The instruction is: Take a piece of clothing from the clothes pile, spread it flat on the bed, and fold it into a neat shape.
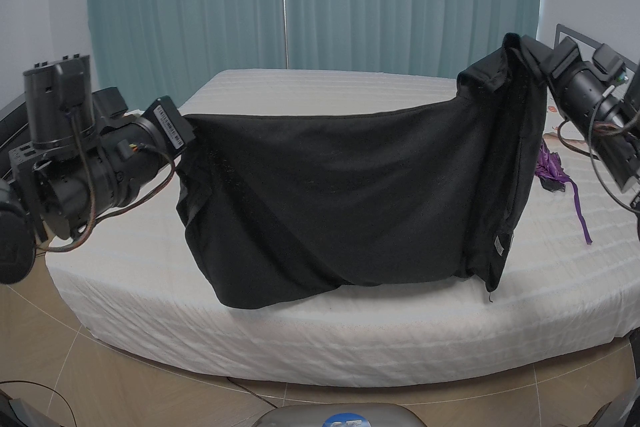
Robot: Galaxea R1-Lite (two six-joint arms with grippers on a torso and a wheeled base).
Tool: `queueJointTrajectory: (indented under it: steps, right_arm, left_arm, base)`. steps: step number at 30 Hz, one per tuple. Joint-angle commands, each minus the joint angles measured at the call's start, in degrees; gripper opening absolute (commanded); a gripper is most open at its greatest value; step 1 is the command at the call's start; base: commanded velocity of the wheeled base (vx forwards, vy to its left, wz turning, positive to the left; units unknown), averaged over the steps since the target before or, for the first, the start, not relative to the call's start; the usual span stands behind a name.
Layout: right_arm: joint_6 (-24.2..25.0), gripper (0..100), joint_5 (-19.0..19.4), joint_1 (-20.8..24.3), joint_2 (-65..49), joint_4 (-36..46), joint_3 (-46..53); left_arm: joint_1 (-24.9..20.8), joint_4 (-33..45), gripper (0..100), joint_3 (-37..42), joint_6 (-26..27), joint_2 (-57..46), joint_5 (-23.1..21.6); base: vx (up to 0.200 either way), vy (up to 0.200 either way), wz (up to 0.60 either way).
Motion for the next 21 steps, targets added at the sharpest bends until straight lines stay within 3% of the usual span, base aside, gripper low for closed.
queueJointTrajectory:
  steps: [1, 19, 21]
  right_arm:
    - [-0.14, 0, -0.23, -4.34, 14.14, 0.46, -8.13]
    - [-0.14, 0, -0.15, -7.07, 37.96, -0.15, -22.63]
    - [-0.06, 0, -0.23, -7.16, 39.46, -0.15, -22.63]
  left_arm:
    - [2.67, -0.04, 0, -8.1, -0.18, 12.46, -3.55]
    - [7.5, -1.44, 0, -27.7, -0.09, 40.94, -4.17]
    - [7.42, -2.41, 0, -27.7, -0.01, 42.52, -4.08]
  base:
    - [0.2, 0.0, 0.0]
    - [0.2, 0.0, 0.0]
    - [0.0, 0.0, 0.0]
